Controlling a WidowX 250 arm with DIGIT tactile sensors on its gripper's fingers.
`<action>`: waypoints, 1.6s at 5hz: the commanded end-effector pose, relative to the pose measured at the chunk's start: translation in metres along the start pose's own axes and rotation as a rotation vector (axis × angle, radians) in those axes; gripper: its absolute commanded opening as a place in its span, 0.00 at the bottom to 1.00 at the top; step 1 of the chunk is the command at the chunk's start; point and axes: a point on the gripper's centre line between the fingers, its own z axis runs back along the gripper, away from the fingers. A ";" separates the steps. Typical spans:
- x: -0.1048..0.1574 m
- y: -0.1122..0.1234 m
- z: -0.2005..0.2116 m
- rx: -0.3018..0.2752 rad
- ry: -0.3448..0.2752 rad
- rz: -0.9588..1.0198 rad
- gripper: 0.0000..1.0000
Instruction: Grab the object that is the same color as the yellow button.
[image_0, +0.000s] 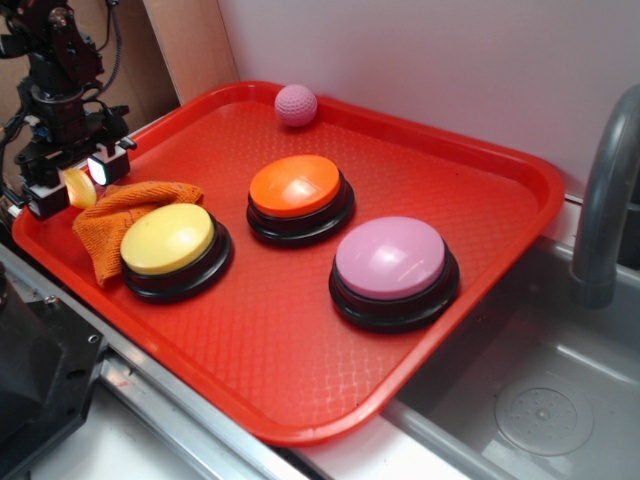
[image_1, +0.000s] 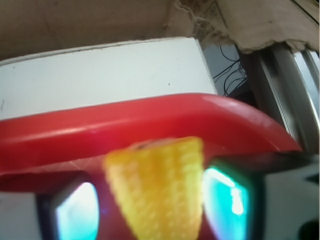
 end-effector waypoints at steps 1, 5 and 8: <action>0.004 0.010 0.006 -0.054 -0.016 -0.027 0.00; -0.027 0.007 0.119 -0.296 0.077 -0.798 0.00; -0.103 0.045 0.161 -0.398 0.019 -1.333 0.00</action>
